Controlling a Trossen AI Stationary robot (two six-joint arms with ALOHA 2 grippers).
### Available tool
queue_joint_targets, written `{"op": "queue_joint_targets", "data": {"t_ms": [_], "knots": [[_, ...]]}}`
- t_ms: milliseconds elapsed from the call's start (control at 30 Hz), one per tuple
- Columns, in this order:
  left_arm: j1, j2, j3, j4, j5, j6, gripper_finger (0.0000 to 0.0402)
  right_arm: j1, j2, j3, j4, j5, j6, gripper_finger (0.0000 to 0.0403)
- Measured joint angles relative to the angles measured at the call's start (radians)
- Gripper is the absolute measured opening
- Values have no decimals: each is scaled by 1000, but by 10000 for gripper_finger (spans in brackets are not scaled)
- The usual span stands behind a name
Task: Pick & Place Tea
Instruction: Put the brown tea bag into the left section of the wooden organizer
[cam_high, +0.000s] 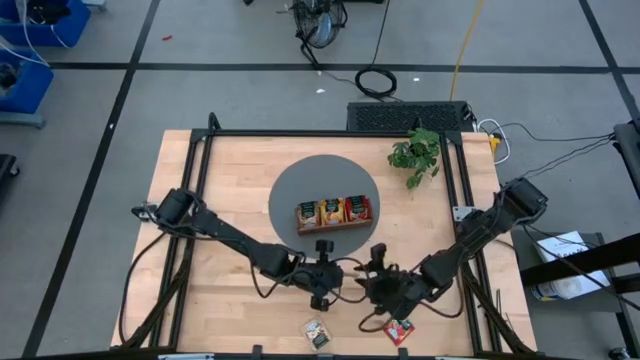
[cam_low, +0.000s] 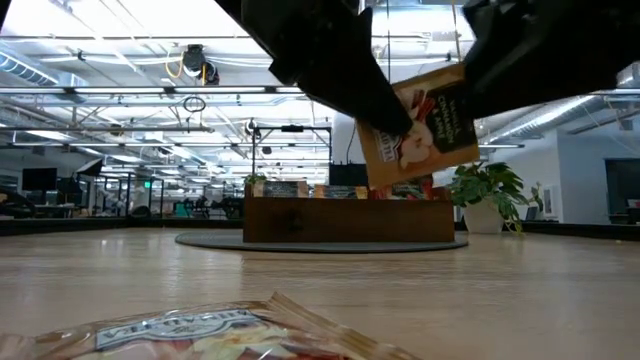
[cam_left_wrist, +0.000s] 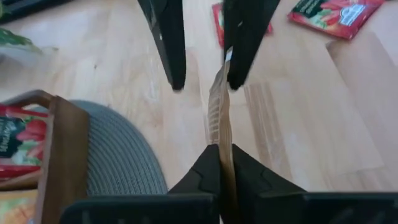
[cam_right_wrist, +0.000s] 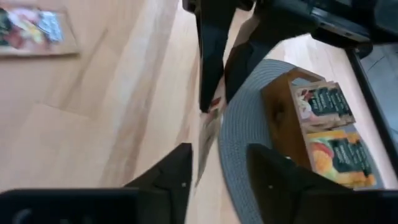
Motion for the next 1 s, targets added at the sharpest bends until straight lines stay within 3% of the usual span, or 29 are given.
{"op": "queue_joint_targets", "data": {"t_ms": [100, 167, 233, 300, 433, 567, 767, 1000], "knots": [[-6, 0, 0, 19, -19, 15, 17, 28, -53, -38, 1, 27, 58, 166], [-14, 0, 0, 30, -41, 26, 24, 59, -96, -87, 32, 109, 93, 179], [-20, 0, 0, 44, -50, 35, 25, 97, -129, -161, 155, 202, 77, 184], [-24, 0, 0, 64, -58, 42, 16, 127, -157, -250, 363, 229, 15, 183], [-29, -1, 0, 110, -87, 56, 15, 148, -168, -426, 820, 137, -91, 171], [-18, -1, 0, 167, -91, 76, 29, 107, -152, -536, 1055, -7, -81, 161], [2, -1, 0, 187, -88, 76, 11, 61, -152, -559, 1061, -35, -48, 149], [13, -1, 0, 195, -81, 74, 30, -6, -142, -551, 1053, -80, -53, 134]]}}
